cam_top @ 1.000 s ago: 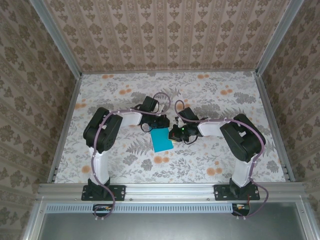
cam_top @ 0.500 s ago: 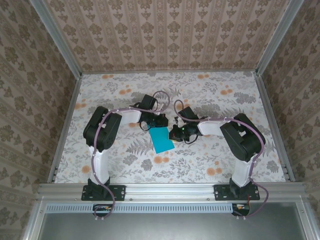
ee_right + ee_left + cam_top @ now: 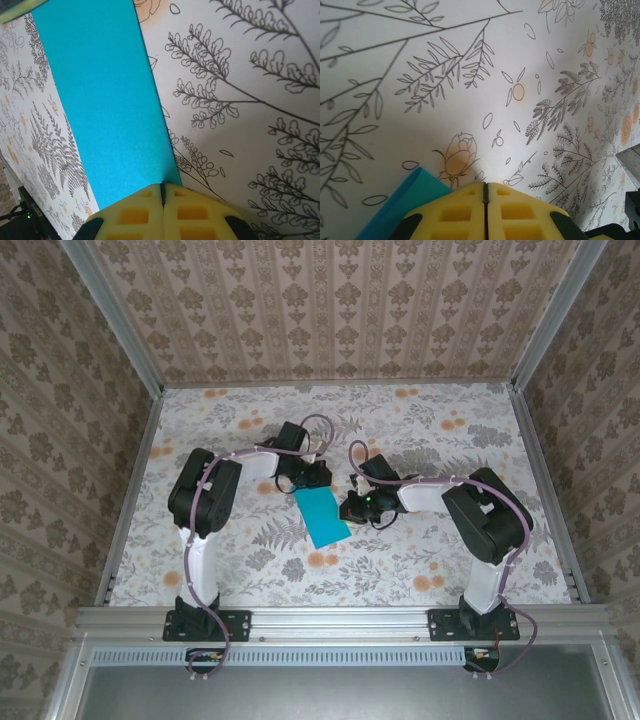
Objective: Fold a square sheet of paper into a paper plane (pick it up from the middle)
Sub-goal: First fold in half a square sheet of paper at the center of the table.
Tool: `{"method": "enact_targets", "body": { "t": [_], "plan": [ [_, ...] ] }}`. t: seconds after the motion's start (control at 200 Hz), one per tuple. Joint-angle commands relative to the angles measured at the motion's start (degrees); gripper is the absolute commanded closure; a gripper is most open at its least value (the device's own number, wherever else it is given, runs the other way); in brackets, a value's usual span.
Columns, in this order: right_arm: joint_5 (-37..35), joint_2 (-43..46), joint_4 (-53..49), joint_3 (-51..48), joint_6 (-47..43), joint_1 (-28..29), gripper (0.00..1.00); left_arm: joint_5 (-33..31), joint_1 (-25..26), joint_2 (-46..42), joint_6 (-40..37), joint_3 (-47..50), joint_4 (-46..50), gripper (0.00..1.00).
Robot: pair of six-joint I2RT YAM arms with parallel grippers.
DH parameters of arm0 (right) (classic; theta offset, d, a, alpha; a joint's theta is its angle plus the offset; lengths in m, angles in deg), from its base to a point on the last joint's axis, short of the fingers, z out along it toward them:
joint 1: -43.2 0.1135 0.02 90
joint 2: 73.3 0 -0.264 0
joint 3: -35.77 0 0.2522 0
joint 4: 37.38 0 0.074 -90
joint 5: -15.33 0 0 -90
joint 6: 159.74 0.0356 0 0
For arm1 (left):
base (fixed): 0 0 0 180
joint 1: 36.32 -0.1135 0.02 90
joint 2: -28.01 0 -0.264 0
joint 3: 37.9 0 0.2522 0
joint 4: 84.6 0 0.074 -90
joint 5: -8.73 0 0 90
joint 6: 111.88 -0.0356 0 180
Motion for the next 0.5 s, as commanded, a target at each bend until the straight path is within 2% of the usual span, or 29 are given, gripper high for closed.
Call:
{"method": "enact_targets", "body": {
  "t": [0.0, 0.31, 0.495],
  "plan": [
    [-1.6, -1.7, -13.1, -4.0, -0.7, 0.3, 1.00, -7.1, -4.2, 2.5, -1.9, 0.3, -1.1, 0.92],
    [-0.6, 0.0, -10.8, -5.4, 0.9, 0.4, 1.00, -6.0, -7.1, 1.2, -2.0, -2.2, -1.2, 0.90],
    [0.3, 5.3, -7.5, -5.2, 3.3, 1.0, 1.00, -8.1, -7.4, -4.5, 0.4, -2.3, -0.3, 0.77]
  ]
}}
